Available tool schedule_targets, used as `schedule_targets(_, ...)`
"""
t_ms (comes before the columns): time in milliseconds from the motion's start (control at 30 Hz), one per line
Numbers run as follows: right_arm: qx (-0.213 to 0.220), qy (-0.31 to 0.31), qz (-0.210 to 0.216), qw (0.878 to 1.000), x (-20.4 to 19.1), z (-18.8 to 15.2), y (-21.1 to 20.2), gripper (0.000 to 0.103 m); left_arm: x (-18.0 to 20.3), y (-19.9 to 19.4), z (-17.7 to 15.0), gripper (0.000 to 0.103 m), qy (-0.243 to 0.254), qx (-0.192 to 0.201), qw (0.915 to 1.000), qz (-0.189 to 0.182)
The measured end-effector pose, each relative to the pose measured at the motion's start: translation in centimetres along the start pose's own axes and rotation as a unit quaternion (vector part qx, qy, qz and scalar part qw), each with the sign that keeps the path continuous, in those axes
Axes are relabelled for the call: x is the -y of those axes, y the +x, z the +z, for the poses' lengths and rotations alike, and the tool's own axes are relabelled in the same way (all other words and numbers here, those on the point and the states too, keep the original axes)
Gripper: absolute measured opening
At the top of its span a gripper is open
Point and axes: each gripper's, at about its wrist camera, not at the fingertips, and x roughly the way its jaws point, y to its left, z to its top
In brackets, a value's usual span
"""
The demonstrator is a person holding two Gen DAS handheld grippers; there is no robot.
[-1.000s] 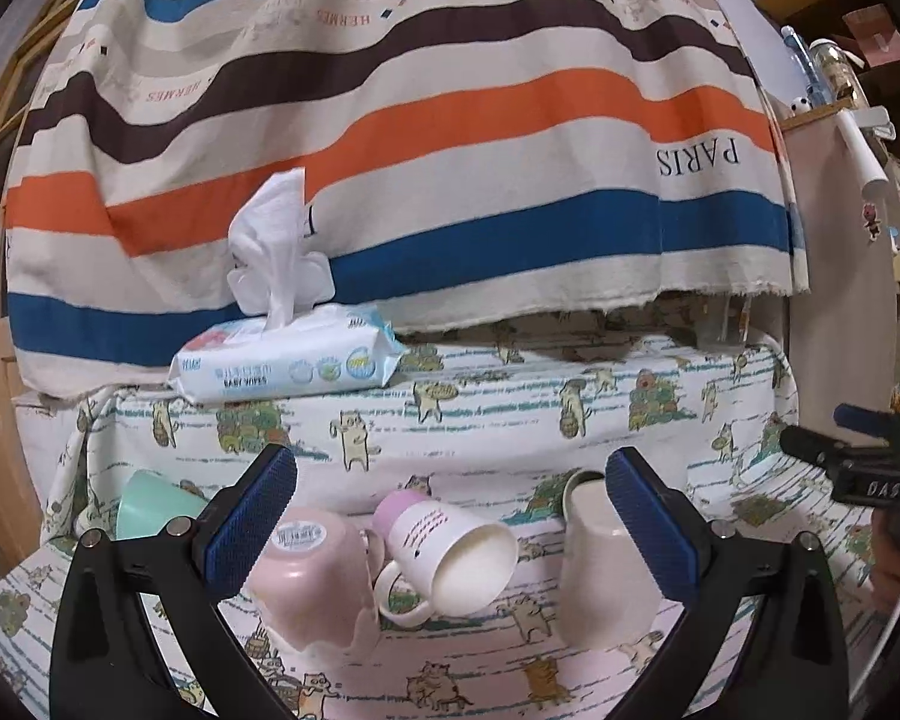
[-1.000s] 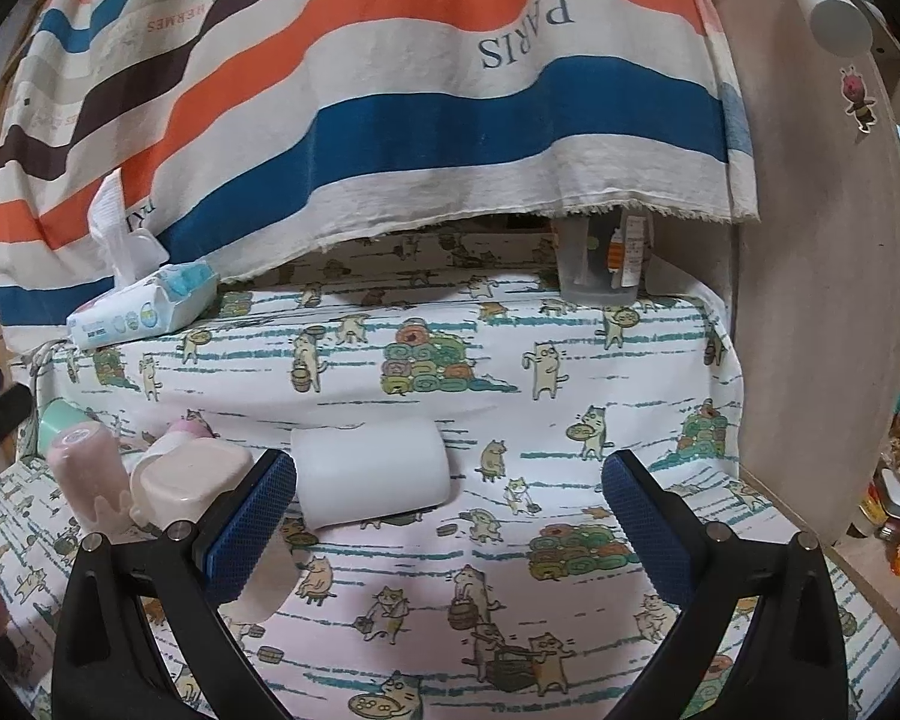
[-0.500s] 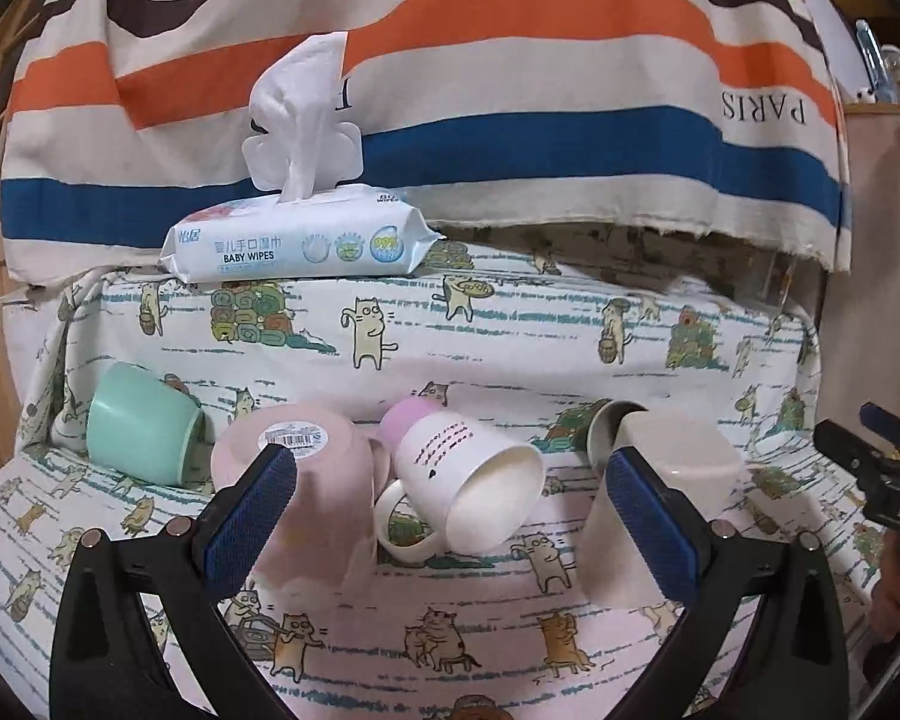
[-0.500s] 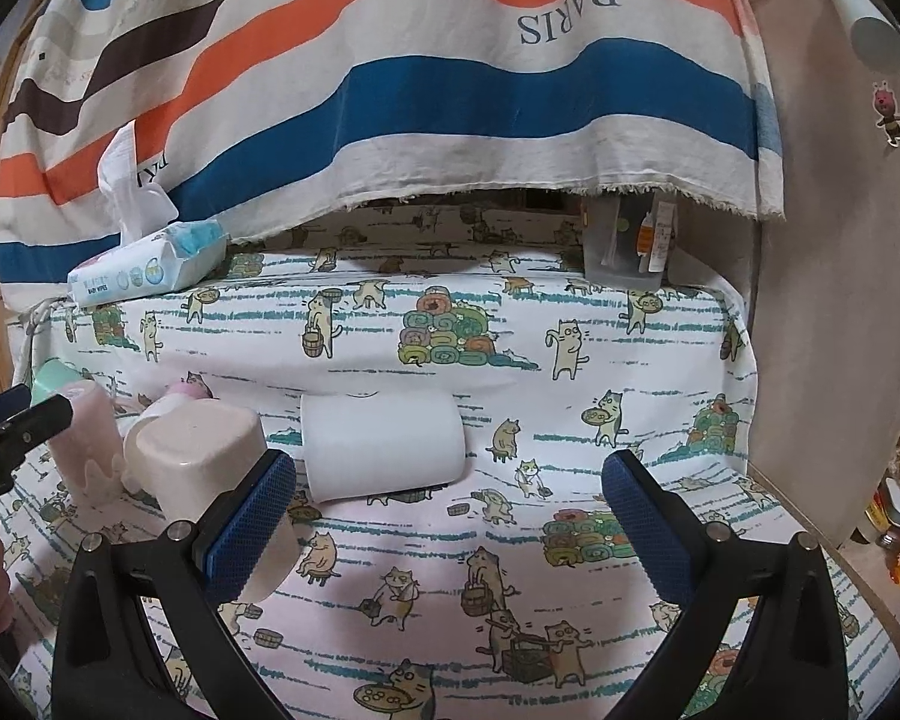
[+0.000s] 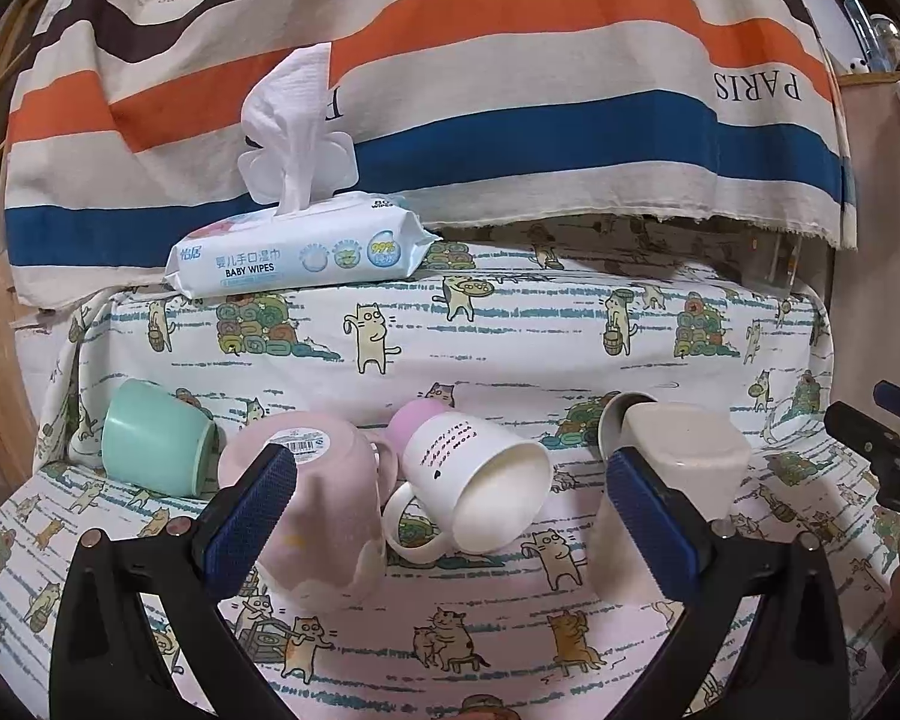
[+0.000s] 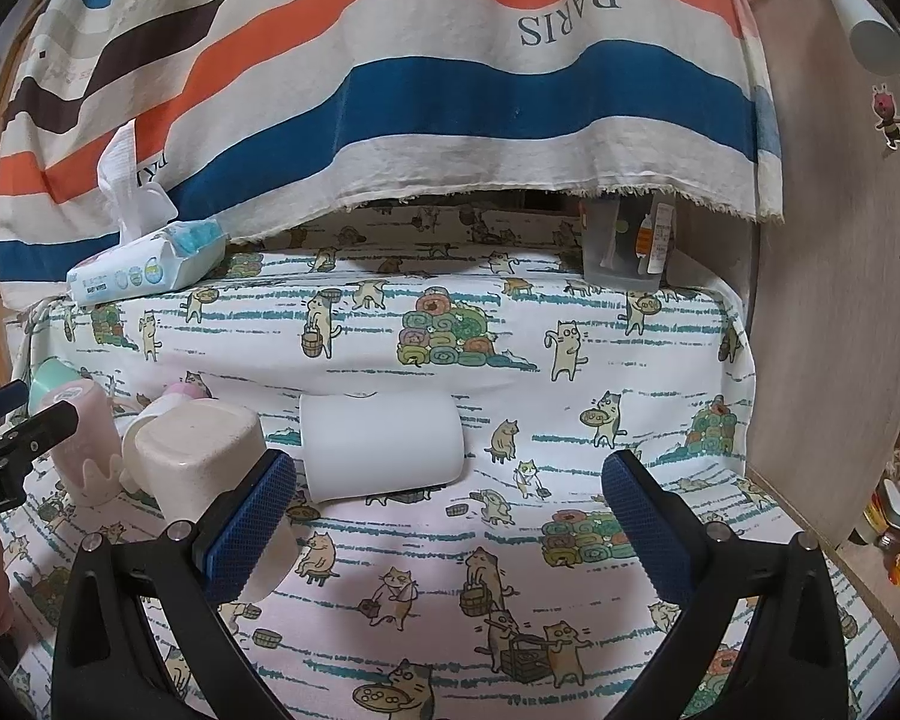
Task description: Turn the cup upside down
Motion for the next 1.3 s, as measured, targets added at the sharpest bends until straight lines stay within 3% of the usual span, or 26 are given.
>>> schedule_targets(1300,0.0,-0.005,0.005,1.0,-0.22,0.05,0.06,0.103,-0.15,0.06,0.04,0.103,-0.002,-0.002,1.0,0.005)
